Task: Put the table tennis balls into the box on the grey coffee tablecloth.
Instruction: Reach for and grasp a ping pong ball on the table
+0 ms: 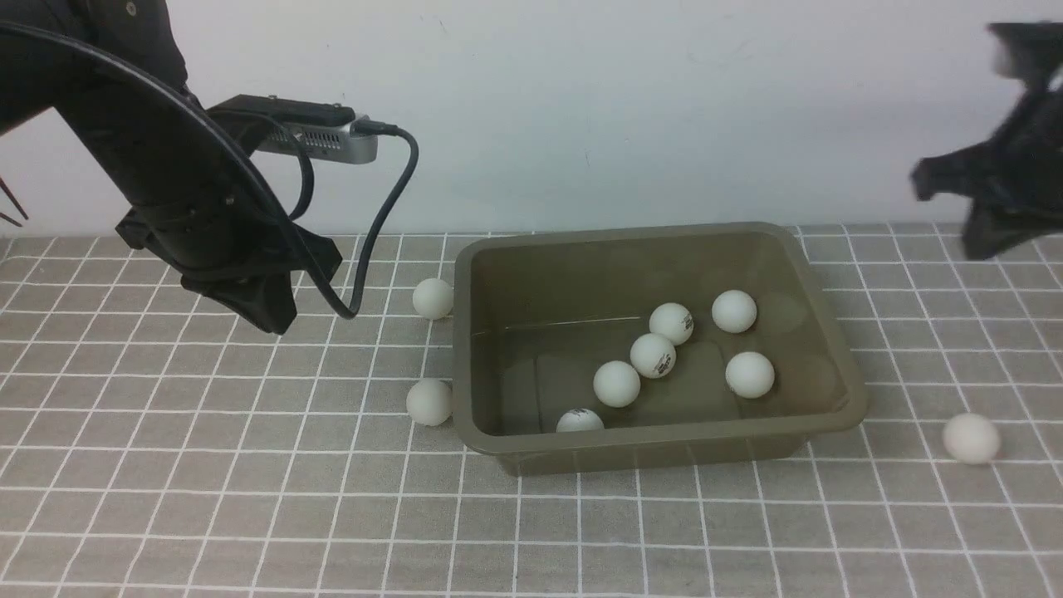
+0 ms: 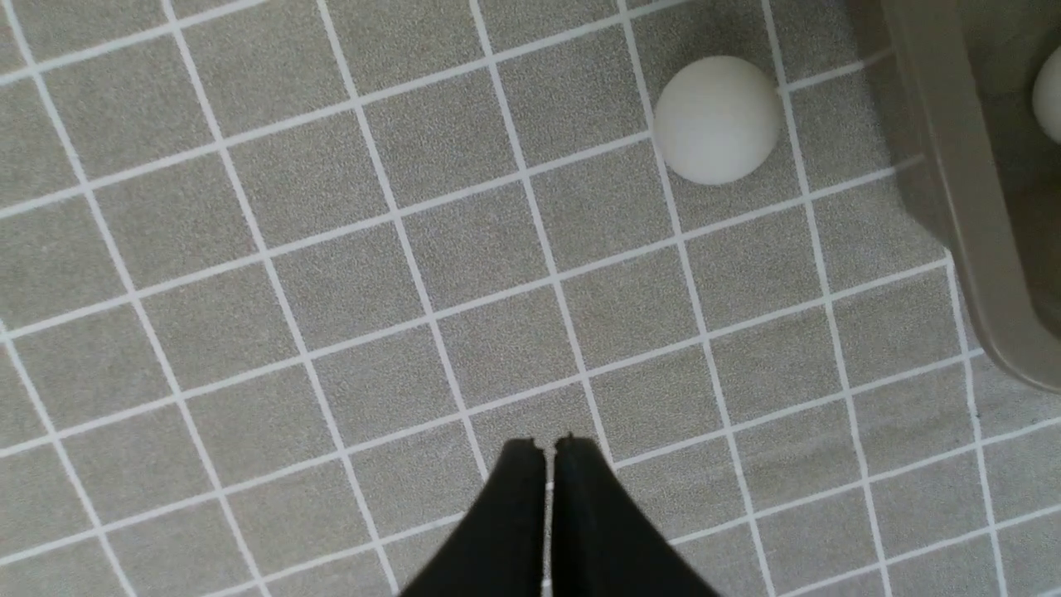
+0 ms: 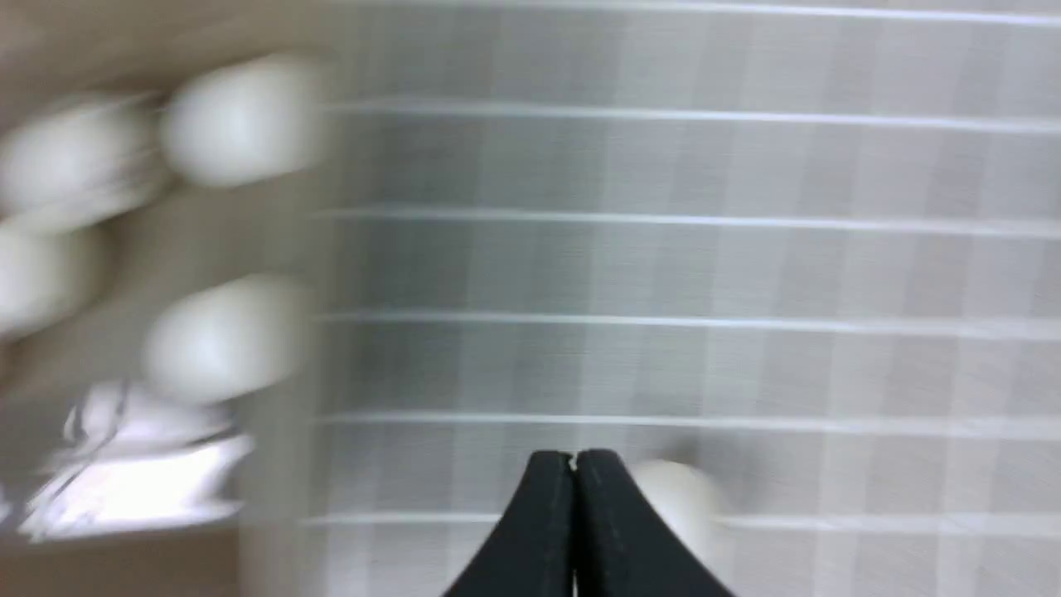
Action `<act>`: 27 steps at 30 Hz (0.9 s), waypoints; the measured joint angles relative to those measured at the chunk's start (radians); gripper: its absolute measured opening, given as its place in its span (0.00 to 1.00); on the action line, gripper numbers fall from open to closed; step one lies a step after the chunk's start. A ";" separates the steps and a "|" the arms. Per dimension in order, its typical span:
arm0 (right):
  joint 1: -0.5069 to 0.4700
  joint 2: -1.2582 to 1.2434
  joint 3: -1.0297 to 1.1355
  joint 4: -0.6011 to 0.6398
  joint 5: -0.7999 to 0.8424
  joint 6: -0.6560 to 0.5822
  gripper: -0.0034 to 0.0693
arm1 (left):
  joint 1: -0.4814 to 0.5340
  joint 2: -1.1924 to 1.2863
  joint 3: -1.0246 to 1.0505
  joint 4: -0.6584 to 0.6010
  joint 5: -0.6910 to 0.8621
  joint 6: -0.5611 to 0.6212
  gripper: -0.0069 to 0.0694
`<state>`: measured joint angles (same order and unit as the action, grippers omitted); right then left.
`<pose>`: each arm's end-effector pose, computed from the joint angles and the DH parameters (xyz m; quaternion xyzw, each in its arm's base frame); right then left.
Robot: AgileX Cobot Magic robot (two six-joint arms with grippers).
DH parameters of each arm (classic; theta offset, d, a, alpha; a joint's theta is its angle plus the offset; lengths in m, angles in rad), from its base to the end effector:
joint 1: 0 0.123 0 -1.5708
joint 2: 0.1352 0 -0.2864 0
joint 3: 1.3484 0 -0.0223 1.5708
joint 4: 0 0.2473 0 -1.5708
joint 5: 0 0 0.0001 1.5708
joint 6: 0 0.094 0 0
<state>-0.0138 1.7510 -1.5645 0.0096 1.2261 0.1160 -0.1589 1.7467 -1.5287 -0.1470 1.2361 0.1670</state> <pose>0.3599 -0.0041 0.3017 0.0654 0.9903 0.0109 0.1220 0.3483 -0.0690 0.2944 0.1442 0.9817 -0.0710 0.1018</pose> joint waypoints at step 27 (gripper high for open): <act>-0.362 0.279 0.176 -0.041 -0.266 0.005 0.62 | 0.000 0.000 0.000 -0.007 -0.005 0.031 0.09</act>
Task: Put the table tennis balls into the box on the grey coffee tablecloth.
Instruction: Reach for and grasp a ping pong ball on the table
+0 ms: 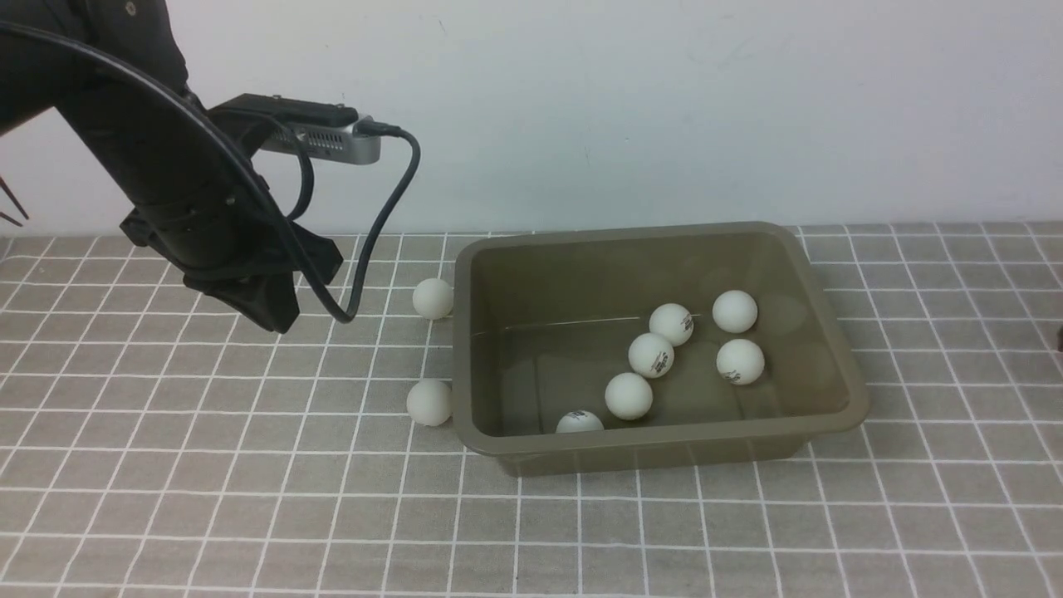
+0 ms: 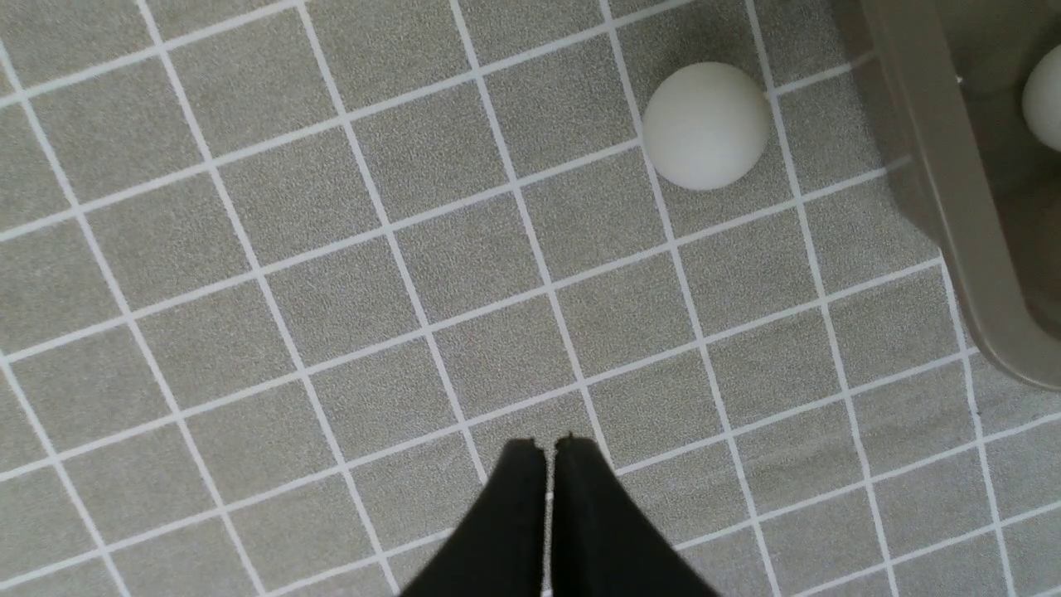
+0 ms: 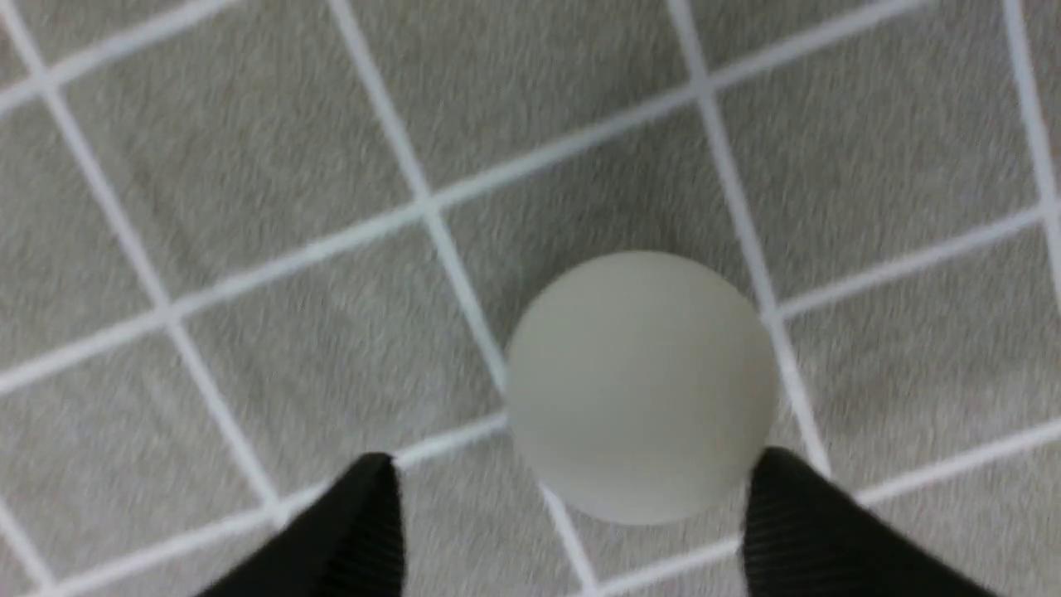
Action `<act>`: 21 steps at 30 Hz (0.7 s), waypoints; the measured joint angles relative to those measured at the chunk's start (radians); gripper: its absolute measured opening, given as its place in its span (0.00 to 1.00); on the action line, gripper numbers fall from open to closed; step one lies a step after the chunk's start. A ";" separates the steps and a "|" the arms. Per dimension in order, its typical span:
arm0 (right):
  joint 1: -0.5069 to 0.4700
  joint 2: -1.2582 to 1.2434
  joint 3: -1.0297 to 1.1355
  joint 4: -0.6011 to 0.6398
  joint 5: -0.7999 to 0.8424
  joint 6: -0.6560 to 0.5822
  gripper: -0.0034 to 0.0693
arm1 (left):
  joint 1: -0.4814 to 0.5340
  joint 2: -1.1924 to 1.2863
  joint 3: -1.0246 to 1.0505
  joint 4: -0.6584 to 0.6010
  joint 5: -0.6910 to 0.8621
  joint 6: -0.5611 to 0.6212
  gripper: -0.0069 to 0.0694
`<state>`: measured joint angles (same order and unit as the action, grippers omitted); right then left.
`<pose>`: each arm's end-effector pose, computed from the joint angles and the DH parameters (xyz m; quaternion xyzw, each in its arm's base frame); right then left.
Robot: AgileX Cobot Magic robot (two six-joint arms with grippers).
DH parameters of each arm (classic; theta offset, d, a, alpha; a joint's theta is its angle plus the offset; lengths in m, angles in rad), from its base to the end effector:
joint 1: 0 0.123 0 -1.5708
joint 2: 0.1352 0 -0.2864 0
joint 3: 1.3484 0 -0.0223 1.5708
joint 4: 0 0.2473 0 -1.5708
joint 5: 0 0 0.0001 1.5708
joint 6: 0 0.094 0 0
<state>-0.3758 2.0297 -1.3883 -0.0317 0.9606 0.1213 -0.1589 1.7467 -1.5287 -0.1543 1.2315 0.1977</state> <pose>0.3596 -0.1445 0.1553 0.2374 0.9709 -0.0167 0.0261 0.3486 -0.0697 0.2946 0.1582 0.9791 -0.0729 0.1052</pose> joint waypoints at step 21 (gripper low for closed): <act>-0.022 -0.181 -0.111 0.117 -0.215 -0.019 0.03 | 0.000 0.000 0.000 0.002 -0.001 0.013 0.09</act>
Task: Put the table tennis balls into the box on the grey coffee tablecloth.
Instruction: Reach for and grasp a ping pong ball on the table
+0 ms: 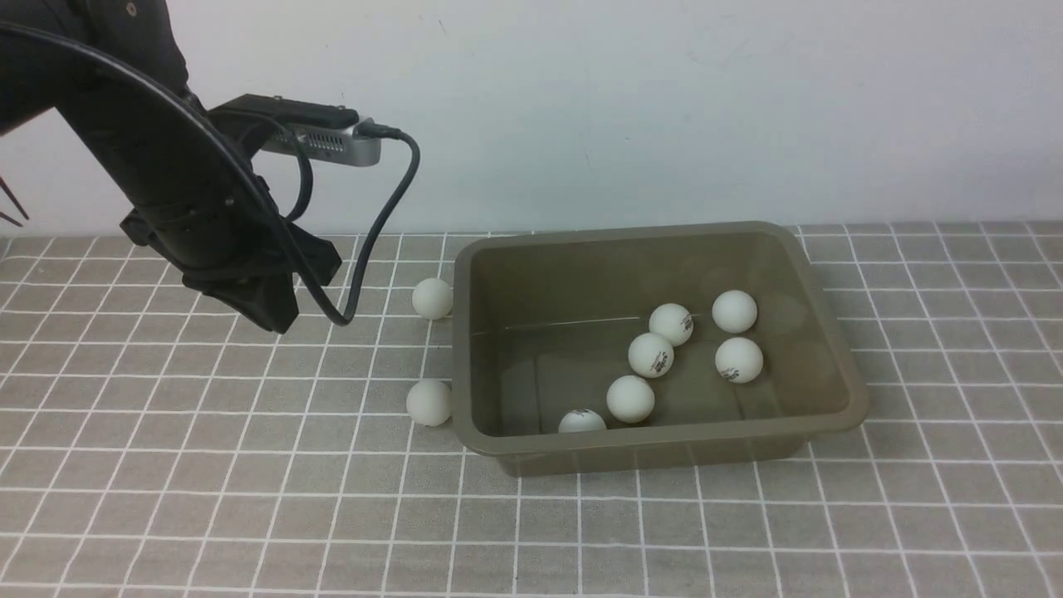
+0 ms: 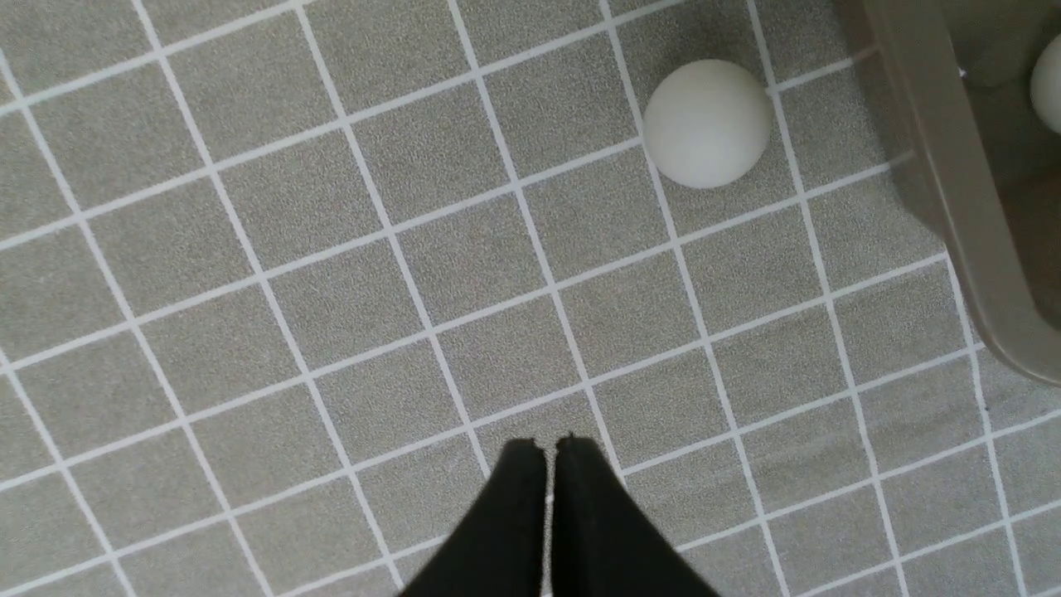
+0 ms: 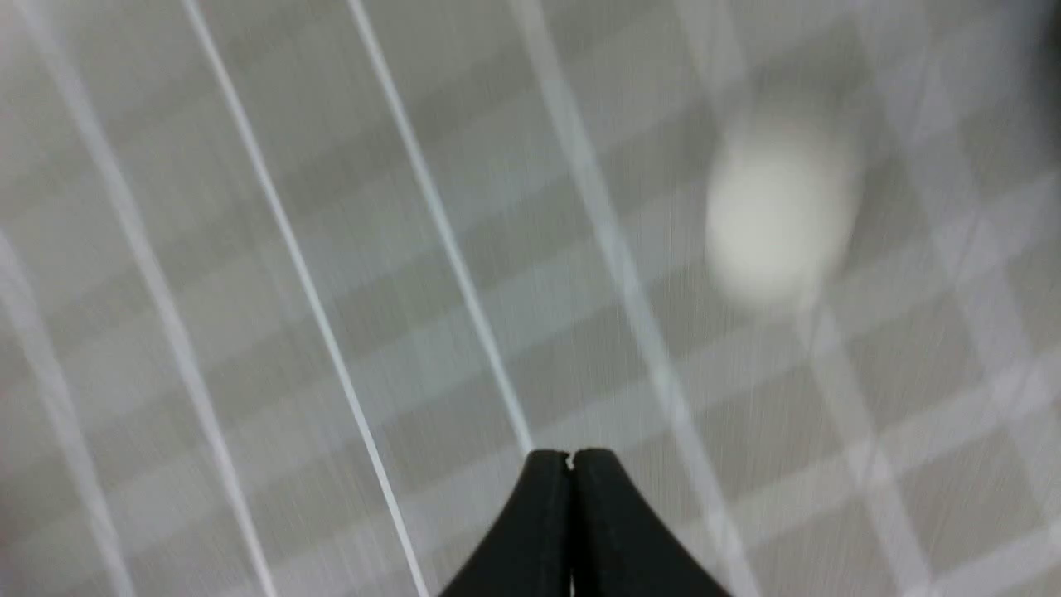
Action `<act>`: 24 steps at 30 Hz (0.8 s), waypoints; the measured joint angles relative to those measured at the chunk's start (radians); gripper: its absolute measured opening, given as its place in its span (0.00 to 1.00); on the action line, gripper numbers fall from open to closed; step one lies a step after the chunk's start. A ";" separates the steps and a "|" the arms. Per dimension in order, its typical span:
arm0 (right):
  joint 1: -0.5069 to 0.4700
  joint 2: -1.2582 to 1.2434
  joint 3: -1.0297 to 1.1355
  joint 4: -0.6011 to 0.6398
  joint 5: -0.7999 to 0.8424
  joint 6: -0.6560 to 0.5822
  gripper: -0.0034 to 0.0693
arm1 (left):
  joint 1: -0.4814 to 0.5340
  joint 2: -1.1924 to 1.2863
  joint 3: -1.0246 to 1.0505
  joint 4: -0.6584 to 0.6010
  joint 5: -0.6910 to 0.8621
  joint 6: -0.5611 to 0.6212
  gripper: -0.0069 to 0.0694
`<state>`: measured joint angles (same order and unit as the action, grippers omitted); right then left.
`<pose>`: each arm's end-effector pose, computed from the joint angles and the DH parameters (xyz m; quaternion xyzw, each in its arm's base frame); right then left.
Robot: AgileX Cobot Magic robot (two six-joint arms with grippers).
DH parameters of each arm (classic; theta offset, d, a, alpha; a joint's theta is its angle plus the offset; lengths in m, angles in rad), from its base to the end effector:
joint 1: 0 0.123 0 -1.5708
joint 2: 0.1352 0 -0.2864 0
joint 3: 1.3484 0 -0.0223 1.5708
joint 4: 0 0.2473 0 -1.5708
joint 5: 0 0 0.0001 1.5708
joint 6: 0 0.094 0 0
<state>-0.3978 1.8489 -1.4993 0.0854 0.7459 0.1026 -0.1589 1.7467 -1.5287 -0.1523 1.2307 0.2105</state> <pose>0.3799 -0.1537 0.2633 0.2590 0.9245 -0.0046 0.2797 0.3487 -0.0695 0.2946 0.1647 0.9780 -0.0713 0.1060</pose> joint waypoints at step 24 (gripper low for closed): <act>-0.121 0.793 -0.831 0.005 0.013 0.011 0.63 | 0.000 0.000 0.000 -0.056 0.000 -0.011 0.09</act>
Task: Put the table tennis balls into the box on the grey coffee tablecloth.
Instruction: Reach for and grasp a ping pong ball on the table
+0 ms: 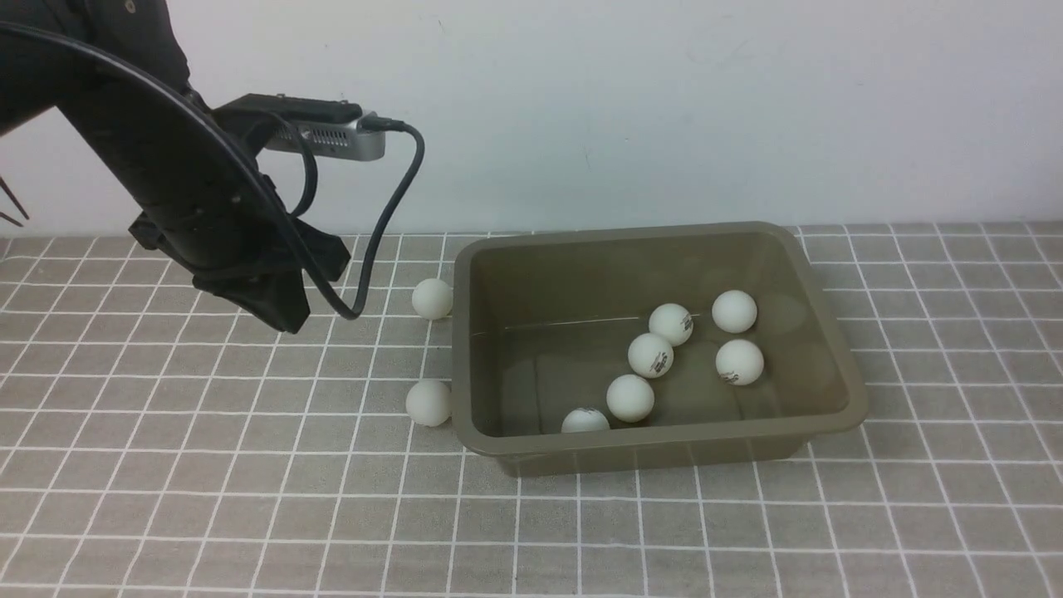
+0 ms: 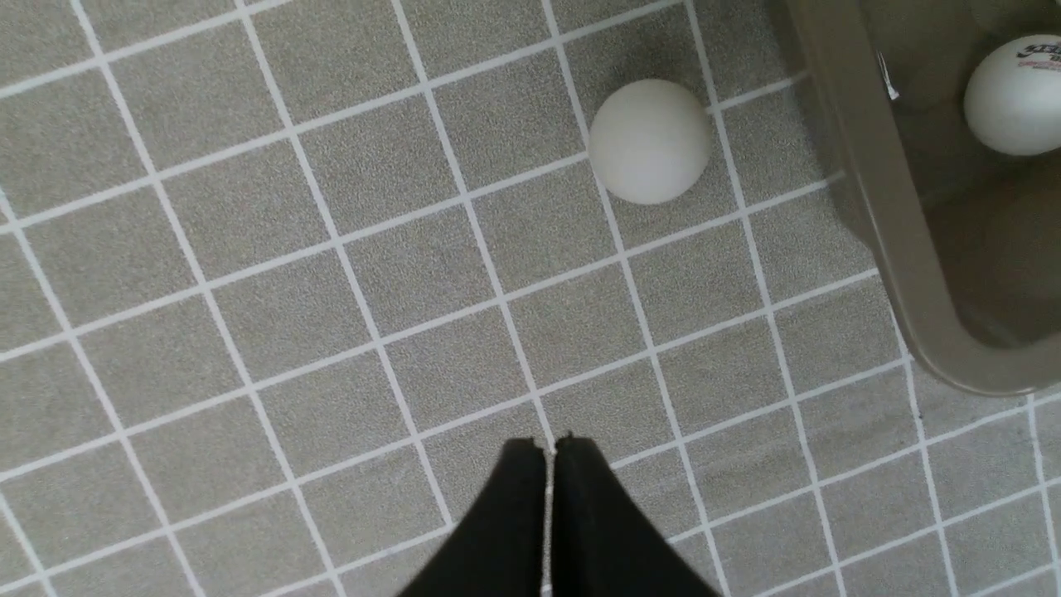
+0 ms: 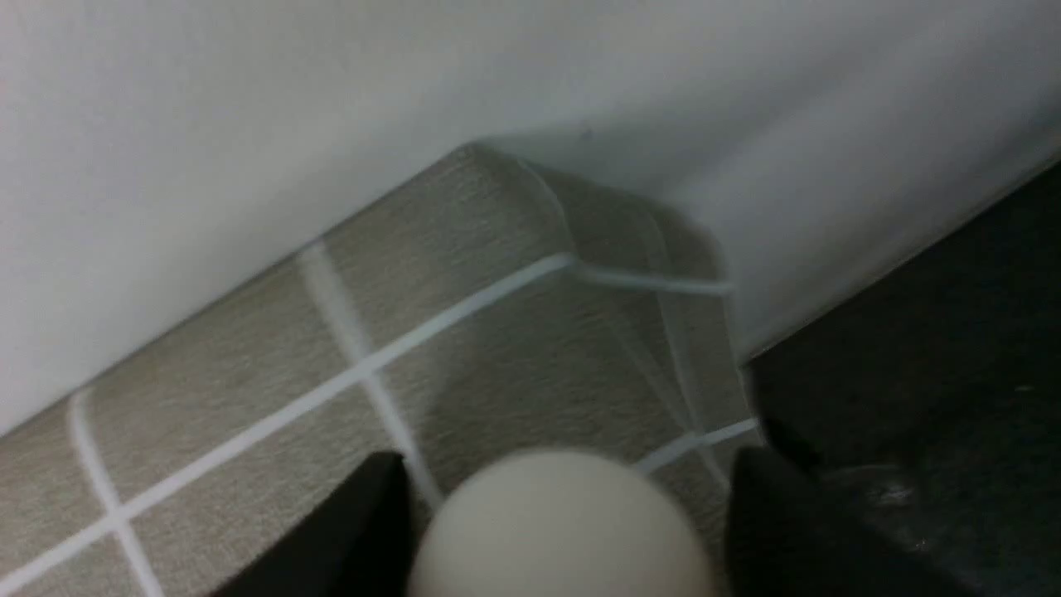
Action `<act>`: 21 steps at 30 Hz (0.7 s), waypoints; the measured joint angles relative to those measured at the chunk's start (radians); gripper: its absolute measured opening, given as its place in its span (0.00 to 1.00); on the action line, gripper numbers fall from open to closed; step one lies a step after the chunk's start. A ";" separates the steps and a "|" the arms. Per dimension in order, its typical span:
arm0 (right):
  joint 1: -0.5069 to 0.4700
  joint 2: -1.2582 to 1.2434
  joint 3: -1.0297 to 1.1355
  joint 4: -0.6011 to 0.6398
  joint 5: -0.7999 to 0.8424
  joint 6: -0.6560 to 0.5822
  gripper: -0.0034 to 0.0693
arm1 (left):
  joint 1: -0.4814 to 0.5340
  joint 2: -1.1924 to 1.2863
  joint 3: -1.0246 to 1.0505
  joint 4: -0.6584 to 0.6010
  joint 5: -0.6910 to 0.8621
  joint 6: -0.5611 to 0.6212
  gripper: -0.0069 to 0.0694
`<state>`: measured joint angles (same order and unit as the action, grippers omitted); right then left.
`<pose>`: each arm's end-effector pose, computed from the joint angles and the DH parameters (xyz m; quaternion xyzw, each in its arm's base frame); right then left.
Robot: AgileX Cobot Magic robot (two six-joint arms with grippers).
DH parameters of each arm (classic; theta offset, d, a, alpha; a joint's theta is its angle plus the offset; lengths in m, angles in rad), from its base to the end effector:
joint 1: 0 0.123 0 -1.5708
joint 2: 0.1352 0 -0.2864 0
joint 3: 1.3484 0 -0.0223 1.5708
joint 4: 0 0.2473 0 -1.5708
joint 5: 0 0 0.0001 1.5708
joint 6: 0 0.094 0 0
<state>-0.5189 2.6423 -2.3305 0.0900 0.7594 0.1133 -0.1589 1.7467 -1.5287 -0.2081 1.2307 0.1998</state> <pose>0.4941 -0.2755 0.1136 0.3184 0.9020 -0.0199 0.2909 0.3481 -0.0743 0.2954 0.1526 0.9776 -0.0989 0.1059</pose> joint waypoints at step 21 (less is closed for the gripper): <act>0.094 -0.262 -0.035 0.020 0.406 -0.147 0.53 | 0.000 0.000 -0.008 -0.005 -0.007 0.000 0.09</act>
<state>-0.4246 2.3805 -2.3655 0.1096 1.1656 -0.0334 -0.1589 1.7467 -1.5371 -0.2133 1.2240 0.1998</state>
